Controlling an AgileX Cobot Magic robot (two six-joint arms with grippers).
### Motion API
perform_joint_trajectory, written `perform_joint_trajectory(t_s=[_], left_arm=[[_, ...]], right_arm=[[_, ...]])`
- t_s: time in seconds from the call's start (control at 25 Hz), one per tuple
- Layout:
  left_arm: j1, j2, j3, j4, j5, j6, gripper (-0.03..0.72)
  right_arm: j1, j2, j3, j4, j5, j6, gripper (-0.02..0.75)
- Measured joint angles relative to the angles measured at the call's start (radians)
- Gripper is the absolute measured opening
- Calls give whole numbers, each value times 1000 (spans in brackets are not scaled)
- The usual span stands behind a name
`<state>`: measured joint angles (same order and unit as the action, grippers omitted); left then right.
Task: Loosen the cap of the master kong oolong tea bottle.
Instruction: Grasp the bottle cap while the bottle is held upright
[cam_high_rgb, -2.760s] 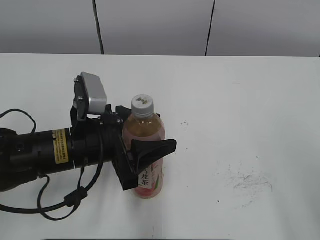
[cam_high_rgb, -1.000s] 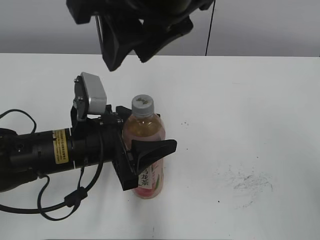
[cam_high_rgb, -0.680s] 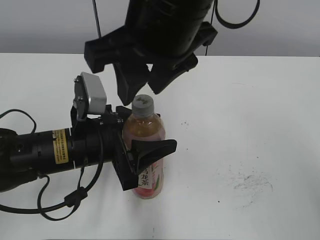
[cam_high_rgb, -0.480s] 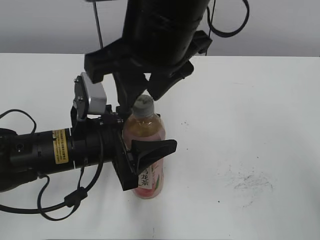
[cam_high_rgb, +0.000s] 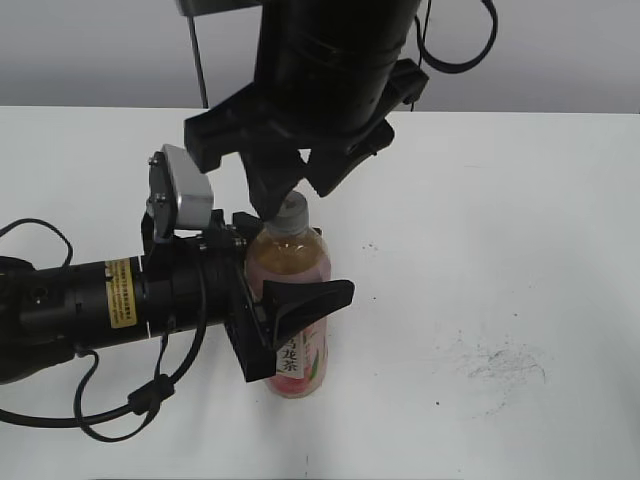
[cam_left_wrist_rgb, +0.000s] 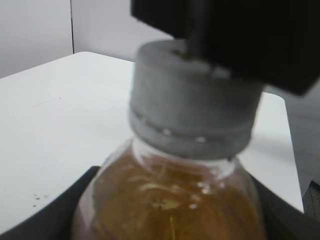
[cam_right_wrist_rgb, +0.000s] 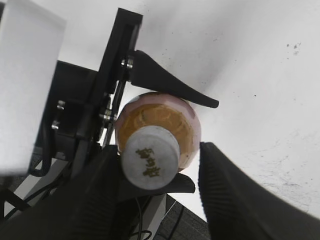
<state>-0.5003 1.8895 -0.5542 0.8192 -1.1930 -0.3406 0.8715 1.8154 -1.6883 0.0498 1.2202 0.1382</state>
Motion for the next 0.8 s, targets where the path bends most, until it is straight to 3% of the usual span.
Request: perform_joint_trajectory(t_s=[0.4, 0.64, 0.8], left_arm=[[0, 0, 0, 1, 0, 0, 445], [0, 0, 0, 1, 0, 0, 445], [0, 0, 0, 1, 0, 0, 445]], right_arm=[[0, 28, 0, 15, 1, 0, 389], [0, 34, 0, 20, 1, -4, 275], [0, 34, 0, 21, 1, -58, 275]])
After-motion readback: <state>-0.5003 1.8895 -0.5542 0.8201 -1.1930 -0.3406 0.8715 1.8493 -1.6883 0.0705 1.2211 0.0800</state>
